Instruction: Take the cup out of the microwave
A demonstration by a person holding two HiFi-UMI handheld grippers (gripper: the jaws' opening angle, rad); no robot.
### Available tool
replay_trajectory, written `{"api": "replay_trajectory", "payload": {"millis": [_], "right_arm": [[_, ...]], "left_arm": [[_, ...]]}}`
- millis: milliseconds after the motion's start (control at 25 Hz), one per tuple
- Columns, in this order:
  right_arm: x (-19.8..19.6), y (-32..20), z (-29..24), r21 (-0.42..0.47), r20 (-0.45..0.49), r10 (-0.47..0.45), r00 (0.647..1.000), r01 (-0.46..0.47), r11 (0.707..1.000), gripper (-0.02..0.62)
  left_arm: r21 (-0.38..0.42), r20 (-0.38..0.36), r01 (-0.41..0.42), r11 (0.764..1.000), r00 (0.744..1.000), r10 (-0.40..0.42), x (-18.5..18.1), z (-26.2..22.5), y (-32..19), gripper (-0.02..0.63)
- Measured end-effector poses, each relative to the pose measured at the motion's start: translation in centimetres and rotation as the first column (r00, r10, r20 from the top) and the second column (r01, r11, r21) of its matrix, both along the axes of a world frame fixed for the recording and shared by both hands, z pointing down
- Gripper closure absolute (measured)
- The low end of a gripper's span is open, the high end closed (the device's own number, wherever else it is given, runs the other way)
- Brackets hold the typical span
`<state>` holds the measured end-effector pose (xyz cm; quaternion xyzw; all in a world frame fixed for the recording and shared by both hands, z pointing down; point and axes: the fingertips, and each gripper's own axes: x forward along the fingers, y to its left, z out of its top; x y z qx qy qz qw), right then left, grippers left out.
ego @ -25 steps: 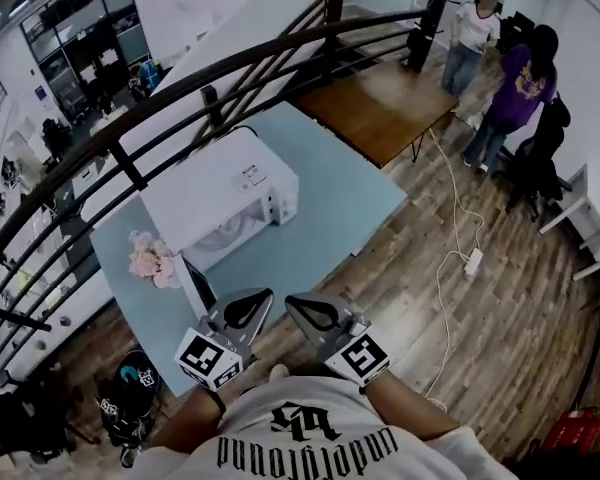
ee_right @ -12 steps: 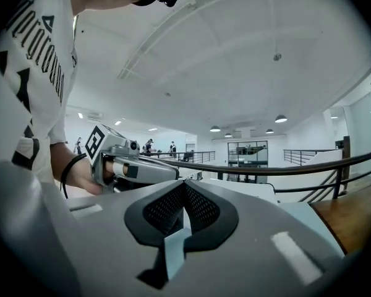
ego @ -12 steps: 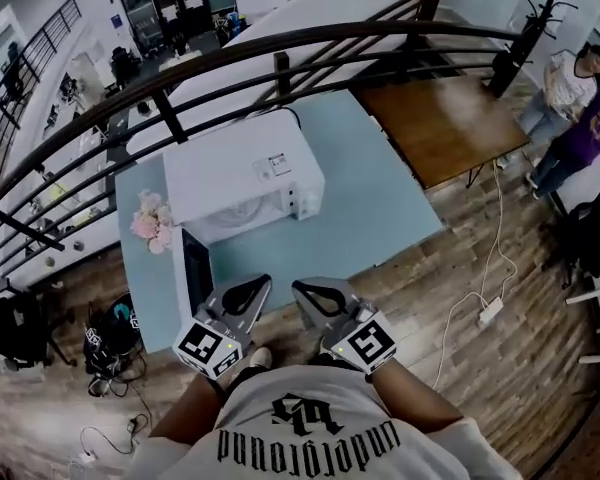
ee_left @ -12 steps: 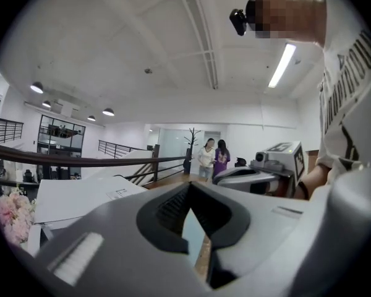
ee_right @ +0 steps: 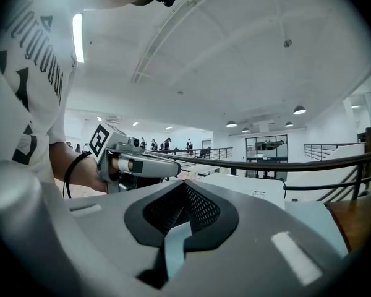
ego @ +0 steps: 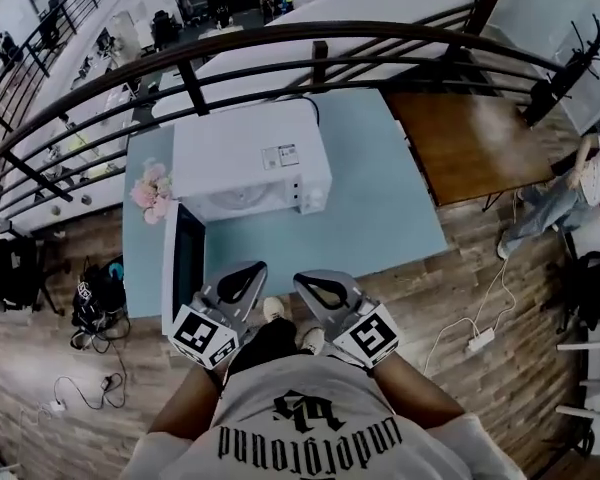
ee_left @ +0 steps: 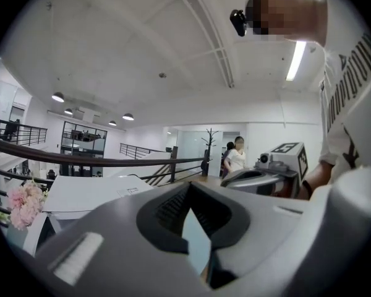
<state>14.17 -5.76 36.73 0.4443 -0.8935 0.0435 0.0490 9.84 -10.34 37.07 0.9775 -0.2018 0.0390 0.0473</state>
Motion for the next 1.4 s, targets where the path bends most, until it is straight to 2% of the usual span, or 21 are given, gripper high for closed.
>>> {"api": "replay_trajectory", "payload": {"millis": [200, 680, 880, 1400], "right_arm": [[0.4, -2.2, 1.2, -0.025, -0.003, -0.03, 1.0, 0.03, 0.999, 0.595], [0.7, -9.1, 5.4, -0.082, 0.001, -0.069, 0.998, 0.068, 0.994, 0.594], [0.5, -12.5, 7.8, -0.104, 0.019, -0.073, 0.997, 0.074, 0.992, 0.594], [-2.3, -19.8, 16.0, -0.165, 0.041, -0.119, 0.992, 0.124, 0.979, 0.513]], "left_arm": [[-0.026, 0.008, 0.058, 0.998, 0.998, -0.058, -0.7, 2.0, -2.2, 0.557], [-0.024, 0.039, 0.177, 0.984, 0.984, -0.176, -3.0, 5.0, -8.3, 0.555], [-0.062, 0.029, 0.206, 0.977, 0.979, -0.204, -3.2, 7.7, -10.8, 0.556], [-0.086, 0.082, 0.316, 0.945, 0.947, -0.309, -5.0, 15.4, -17.9, 0.555]]}}
